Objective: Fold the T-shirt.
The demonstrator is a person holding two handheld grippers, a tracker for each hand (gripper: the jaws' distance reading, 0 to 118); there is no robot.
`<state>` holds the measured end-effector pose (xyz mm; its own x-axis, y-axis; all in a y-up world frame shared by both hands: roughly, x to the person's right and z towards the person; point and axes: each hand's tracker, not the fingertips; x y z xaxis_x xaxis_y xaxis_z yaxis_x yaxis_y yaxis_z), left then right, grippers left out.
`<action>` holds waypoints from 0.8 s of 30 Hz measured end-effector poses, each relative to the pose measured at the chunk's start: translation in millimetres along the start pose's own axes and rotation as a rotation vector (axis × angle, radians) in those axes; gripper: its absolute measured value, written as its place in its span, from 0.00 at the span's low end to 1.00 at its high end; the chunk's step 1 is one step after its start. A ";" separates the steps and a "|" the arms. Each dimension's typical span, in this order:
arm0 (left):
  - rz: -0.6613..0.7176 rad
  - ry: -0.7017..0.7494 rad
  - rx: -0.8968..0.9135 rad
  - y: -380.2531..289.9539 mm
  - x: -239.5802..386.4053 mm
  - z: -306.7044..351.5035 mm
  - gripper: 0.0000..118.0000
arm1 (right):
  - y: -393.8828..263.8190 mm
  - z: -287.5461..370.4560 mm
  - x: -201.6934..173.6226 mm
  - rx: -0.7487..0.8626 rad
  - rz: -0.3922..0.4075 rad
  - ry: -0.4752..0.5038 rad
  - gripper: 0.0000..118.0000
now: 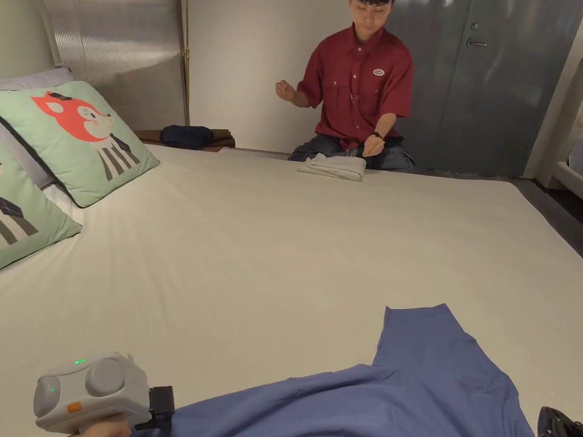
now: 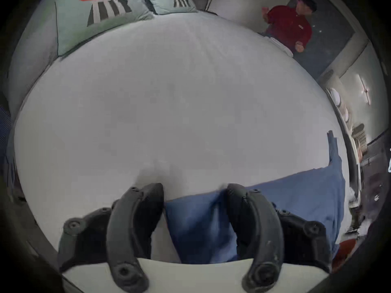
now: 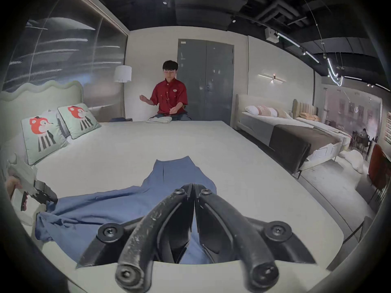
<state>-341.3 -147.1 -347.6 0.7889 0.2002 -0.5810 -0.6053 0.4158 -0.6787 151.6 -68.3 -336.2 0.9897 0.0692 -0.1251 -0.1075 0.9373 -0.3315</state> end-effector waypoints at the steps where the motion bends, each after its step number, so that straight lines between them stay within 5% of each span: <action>1: -0.006 0.003 0.024 -1.4 2.1 5.4 0.13 | -0.6 -4.7 0.7 -0.010 -0.002 0.001 0.00; 2: -0.016 -0.019 0.048 -2.5 3.4 10.9 0.02 | -1.4 -10.6 1.5 -0.024 -0.009 0.005 0.01; 3: 0.005 -0.066 0.062 -4.2 2.5 16.0 0.01 | -0.3 -19.7 2.8 -0.047 -0.025 0.016 0.03; 4: 0.020 -0.086 0.069 -4.8 3.0 22.0 0.01 | 2.1 -29.9 4.4 -0.074 -0.043 0.024 0.20; 7: -0.019 -0.136 0.135 -6.9 7.0 38.5 0.01 | 12.9 -71.7 11.6 -0.152 -0.053 0.028 0.96; 12: -0.072 -0.140 0.218 -6.6 14.1 59.5 0.01 | 29.0 -164.0 29.8 -0.290 -0.120 0.009 0.95; 18: -0.116 -0.162 0.248 -13.0 20.9 66.2 0.01 | 17.9 -267.4 41.5 -0.643 -0.147 -0.009 0.94; 24: -0.159 -0.145 0.252 -13.5 19.6 59.5 0.01 | -2.5 -293.1 43.7 -0.664 -0.127 -0.015 0.69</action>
<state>-311.4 -96.0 -323.2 0.8893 0.2314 -0.3945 -0.4423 0.6549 -0.6128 167.5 -167.8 -614.9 0.9992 -0.0186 -0.0361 -0.0208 0.5303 -0.8476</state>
